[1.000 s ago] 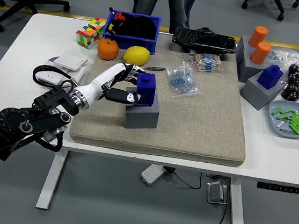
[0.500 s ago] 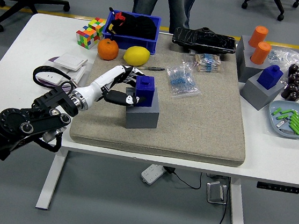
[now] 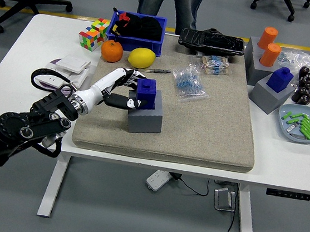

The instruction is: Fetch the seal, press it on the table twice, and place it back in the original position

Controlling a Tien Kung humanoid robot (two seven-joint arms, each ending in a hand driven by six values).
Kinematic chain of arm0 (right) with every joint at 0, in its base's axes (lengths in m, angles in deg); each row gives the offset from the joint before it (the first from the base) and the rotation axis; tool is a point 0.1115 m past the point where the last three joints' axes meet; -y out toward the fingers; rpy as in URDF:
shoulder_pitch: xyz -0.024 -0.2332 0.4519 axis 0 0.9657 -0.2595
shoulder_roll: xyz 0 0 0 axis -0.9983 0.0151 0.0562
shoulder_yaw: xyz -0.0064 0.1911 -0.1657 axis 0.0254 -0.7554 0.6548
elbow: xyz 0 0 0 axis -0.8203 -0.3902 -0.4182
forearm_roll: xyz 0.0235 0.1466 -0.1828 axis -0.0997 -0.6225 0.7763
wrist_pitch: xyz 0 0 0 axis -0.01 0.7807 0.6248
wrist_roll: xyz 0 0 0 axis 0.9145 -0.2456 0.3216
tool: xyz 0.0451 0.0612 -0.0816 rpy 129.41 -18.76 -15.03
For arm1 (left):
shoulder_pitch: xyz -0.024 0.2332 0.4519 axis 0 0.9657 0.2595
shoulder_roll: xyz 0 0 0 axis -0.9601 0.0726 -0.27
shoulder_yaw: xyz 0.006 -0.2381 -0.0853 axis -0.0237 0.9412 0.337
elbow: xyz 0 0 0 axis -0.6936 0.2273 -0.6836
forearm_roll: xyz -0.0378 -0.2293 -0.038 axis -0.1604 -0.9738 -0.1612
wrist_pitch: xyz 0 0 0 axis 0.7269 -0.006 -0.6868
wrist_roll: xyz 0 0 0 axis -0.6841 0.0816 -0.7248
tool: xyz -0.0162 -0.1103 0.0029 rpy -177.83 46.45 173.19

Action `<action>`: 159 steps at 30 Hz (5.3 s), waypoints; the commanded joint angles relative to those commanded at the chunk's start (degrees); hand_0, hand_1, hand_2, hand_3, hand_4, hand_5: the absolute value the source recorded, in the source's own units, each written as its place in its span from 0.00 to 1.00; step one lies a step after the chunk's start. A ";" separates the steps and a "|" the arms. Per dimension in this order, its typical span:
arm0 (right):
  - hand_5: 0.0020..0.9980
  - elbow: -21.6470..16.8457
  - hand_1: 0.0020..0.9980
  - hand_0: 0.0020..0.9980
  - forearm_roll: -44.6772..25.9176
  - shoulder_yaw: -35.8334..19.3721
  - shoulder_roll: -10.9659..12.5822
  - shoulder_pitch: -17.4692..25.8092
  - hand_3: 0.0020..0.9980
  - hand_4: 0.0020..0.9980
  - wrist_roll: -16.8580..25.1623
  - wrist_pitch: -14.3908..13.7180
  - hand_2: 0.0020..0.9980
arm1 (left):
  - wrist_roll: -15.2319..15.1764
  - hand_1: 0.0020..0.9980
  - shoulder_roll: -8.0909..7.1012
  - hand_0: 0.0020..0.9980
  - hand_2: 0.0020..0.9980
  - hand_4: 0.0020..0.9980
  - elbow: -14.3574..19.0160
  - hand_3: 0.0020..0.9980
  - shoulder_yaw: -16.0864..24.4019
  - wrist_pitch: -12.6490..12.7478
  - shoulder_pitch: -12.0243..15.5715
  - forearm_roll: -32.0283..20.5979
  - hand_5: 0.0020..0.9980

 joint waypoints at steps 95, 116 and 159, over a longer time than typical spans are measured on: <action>0.51 -0.01 0.68 0.74 0.30 -1.48 -0.52 0.35 0.62 0.72 0.25 -0.13 0.65 | 4.56 1.00 -8.01 0.96 1.00 0.98 -25.12 1.00 -4.29 -3.00 1.09 -10.70 0.31; 0.51 0.22 0.68 0.74 0.25 -0.95 -0.12 0.13 0.62 0.72 0.10 -0.15 0.65 | 4.90 0.97 -9.29 0.94 0.98 0.90 -27.66 0.96 -1.95 -1.44 1.49 -14.47 0.34; 0.52 3.22 0.69 0.73 9.40 -12.62 0.67 -1.04 0.62 0.72 -2.52 -1.52 0.66 | 5.16 0.96 -8.62 0.92 0.96 0.85 -28.40 0.95 -2.54 -1.70 1.59 -16.21 0.36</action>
